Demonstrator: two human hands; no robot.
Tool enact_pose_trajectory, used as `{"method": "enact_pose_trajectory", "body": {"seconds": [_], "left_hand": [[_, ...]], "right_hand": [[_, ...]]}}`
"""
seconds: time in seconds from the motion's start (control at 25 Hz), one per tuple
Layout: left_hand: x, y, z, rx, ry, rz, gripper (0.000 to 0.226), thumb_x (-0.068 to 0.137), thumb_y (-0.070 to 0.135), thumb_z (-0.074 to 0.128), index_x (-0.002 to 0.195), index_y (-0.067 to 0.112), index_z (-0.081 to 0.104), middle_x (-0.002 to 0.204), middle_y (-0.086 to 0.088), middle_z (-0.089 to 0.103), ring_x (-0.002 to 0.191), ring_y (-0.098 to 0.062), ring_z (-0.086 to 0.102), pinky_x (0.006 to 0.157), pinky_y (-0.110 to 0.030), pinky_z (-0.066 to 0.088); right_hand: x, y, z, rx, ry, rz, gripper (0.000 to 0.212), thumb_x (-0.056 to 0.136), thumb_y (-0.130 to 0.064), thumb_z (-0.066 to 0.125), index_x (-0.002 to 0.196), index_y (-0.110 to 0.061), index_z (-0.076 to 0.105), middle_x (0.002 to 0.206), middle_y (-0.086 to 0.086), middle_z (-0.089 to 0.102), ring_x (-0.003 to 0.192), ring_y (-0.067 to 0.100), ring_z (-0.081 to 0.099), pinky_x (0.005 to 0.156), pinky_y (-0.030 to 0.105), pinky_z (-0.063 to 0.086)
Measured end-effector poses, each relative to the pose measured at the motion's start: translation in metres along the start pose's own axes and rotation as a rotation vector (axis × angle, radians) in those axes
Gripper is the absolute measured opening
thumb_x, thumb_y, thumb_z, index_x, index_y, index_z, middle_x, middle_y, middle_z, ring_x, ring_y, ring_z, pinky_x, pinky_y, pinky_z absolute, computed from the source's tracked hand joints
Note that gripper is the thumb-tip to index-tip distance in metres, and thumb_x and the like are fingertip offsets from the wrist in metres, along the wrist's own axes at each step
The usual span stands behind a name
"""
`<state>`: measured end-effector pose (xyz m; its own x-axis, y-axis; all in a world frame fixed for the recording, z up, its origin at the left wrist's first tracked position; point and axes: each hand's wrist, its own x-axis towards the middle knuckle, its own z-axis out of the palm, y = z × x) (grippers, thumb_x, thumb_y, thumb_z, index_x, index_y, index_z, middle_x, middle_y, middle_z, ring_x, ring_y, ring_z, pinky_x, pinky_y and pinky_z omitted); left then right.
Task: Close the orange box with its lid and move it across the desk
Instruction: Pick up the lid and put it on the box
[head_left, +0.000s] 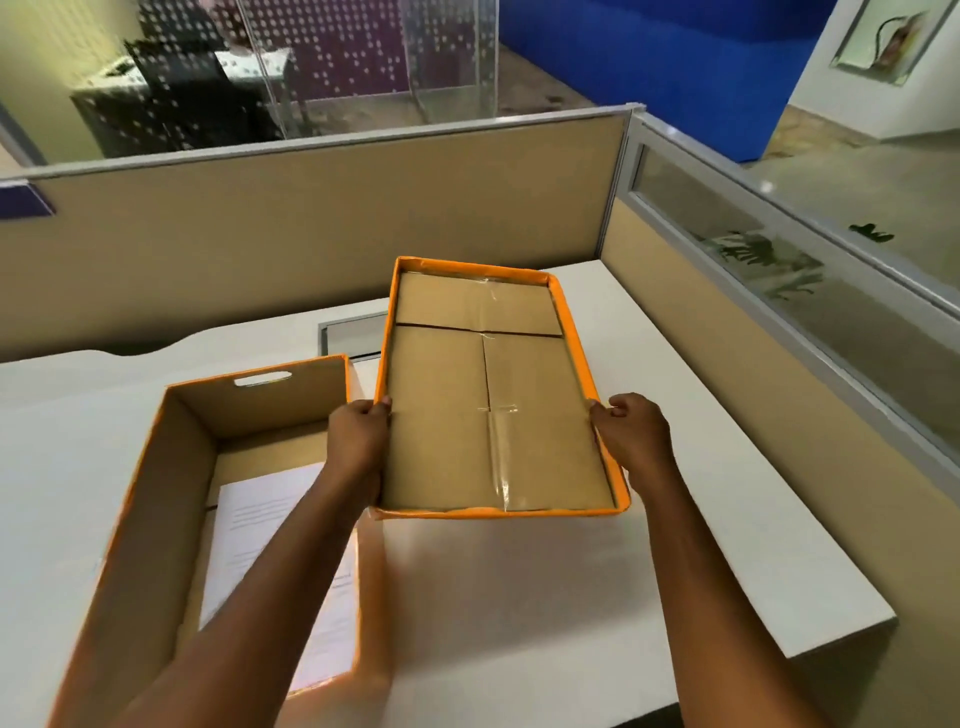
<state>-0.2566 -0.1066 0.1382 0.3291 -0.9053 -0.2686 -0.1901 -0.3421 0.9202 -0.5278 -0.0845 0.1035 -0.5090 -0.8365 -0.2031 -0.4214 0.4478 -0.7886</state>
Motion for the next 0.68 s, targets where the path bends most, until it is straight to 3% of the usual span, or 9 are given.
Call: {"method": "enact_pose_trajectory", "body": {"seconds": [0.12,0.28,0.4,0.56,0.6,0.68], "left_hand": [[0.000,0.004,-0.072,0.005,-0.005,0.033,0.022,0.097,0.023,0.049,0.088,0.009,0.064,0.067,-0.002,0.055,0.059,-0.012,0.048,0.050,-0.024,0.035],[0.000,-0.008,-0.156,0.009,-0.016,0.080,0.024,0.097,0.025,0.049,0.088,0.008,0.064,0.070,-0.002,0.057,0.064,-0.015,0.052,0.054,-0.024,0.038],[0.001,-0.019,-0.202,0.008,-0.024,0.060,0.021,0.097,0.027,0.049,0.090,0.012,0.062,0.075,0.000,0.058,0.066,-0.013,0.053,0.056,-0.024,0.040],[0.005,-0.028,-0.249,0.063,-0.067,0.040,0.031,0.096,0.033,0.049,0.095,0.006,0.063,0.091,-0.009,0.061,0.073,-0.017,0.057,0.056,-0.027,0.042],[0.005,-0.029,-0.254,0.121,-0.051,0.069,0.034,0.095,0.035,0.049,0.095,0.004,0.063,0.092,-0.013,0.062,0.080,-0.024,0.061,0.059,-0.029,0.044],[0.001,-0.024,-0.260,0.393,0.107,0.206,0.044,0.092,0.039,0.053,0.108,-0.001,0.060,0.107,-0.022,0.062,0.104,-0.037,0.058,0.078,-0.040,0.047]], "right_hand": [[-0.049,-0.030,0.034,0.023,-0.199,-0.019,0.040,0.092,-0.046,0.050,0.102,-0.009,0.062,0.097,0.009,0.064,0.094,0.030,0.061,0.079,0.037,0.048],[-0.110,-0.059,0.084,0.229,-0.371,0.049,0.044,0.098,-0.041,0.041,0.127,-0.012,0.054,0.119,0.009,0.062,0.107,0.030,0.061,0.093,0.046,0.051],[-0.146,-0.075,0.107,0.407,-0.406,0.108,0.037,0.097,-0.037,0.045,0.122,-0.013,0.059,0.116,0.010,0.067,0.101,0.028,0.066,0.087,0.046,0.053],[-0.187,-0.094,0.123,0.506,-0.412,0.117,0.029,0.096,-0.034,0.048,0.115,-0.017,0.061,0.120,0.013,0.066,0.106,0.033,0.065,0.095,0.054,0.050],[-0.193,-0.101,0.122,0.530,-0.407,0.109,0.026,0.096,-0.033,0.048,0.113,-0.017,0.061,0.121,0.013,0.065,0.106,0.033,0.064,0.095,0.054,0.049],[-0.205,-0.117,0.116,0.551,-0.377,0.075,0.027,0.096,-0.033,0.049,0.113,-0.016,0.060,0.120,0.014,0.065,0.105,0.033,0.064,0.095,0.053,0.050]]}}
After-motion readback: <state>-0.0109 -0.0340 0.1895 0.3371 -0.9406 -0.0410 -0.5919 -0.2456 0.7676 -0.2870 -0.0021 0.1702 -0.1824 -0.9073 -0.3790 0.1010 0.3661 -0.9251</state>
